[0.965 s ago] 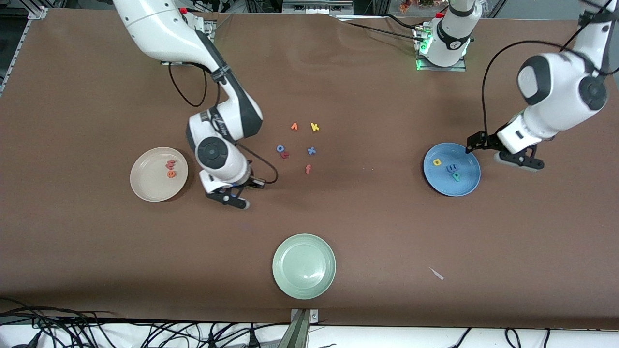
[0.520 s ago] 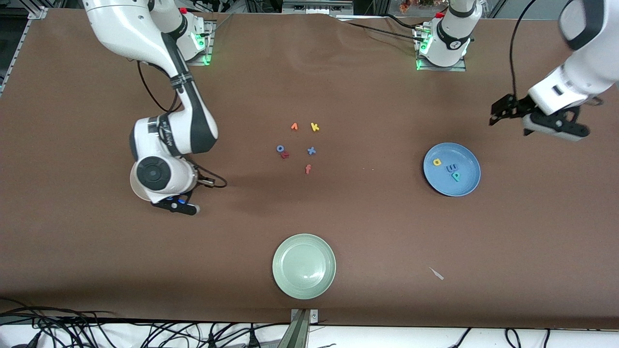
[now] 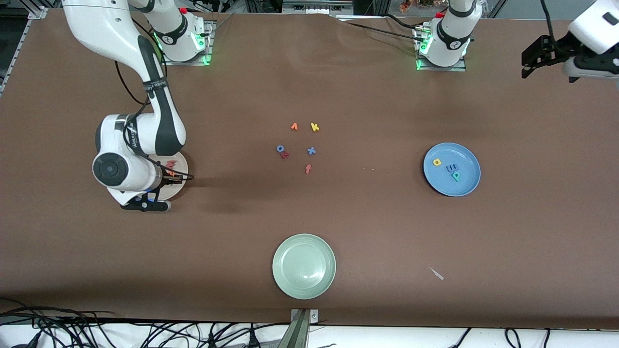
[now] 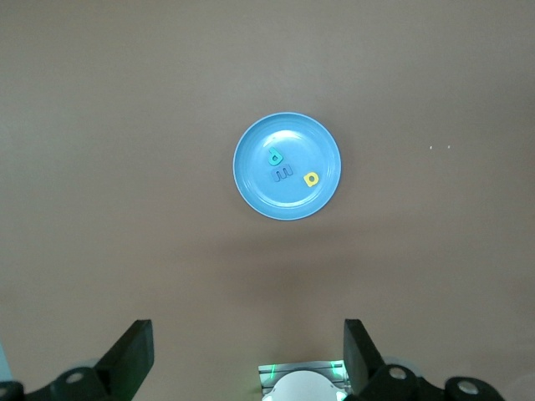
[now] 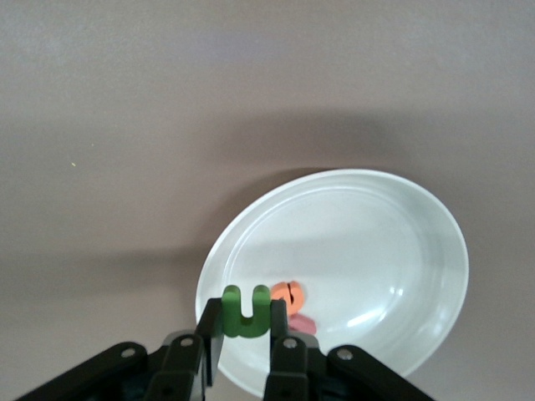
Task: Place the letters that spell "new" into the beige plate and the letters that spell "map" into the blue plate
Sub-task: 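Open the right gripper to drop the green u onto the white plate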
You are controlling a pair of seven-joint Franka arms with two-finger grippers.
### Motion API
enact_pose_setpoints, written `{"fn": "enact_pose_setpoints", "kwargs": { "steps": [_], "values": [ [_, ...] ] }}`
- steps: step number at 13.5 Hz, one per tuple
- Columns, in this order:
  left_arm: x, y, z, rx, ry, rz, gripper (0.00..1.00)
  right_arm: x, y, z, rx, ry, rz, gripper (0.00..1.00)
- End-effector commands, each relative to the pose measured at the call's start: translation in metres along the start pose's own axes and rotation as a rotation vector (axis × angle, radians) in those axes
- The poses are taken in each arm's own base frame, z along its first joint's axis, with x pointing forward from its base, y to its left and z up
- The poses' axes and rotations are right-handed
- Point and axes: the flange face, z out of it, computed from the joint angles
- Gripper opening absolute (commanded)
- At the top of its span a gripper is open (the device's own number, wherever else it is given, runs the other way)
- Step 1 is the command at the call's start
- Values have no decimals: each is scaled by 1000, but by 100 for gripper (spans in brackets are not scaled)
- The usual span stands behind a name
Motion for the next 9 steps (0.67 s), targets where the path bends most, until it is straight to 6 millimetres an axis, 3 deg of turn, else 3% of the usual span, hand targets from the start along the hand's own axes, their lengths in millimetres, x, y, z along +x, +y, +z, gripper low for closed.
{"fn": "enact_pose_setpoints", "kwargs": {
  "steps": [1, 3, 4, 5, 6, 9],
  "values": [
    [15, -13, 4, -64, -9, -50, 100, -30, 28, 9, 35, 74, -112, 16],
    [18, -13, 5, -65, -1, -51, 100, -31, 44, 14, 34, 89, -183, 20],
    [19, -12, 6, -64, 1, -49, 100, -30, 50, 15, 47, 84, -173, 71],
    [20, -11, 7, -66, -1, -47, 100, -29, 51, 16, 57, 75, -167, 100],
    [23, -11, 8, -66, -4, -44, 100, -28, 49, 11, 61, 66, -165, 100],
    [23, -3, 6, -64, -2, -29, 100, -13, 30, -30, 75, 12, -80, 100]
  ]
}}
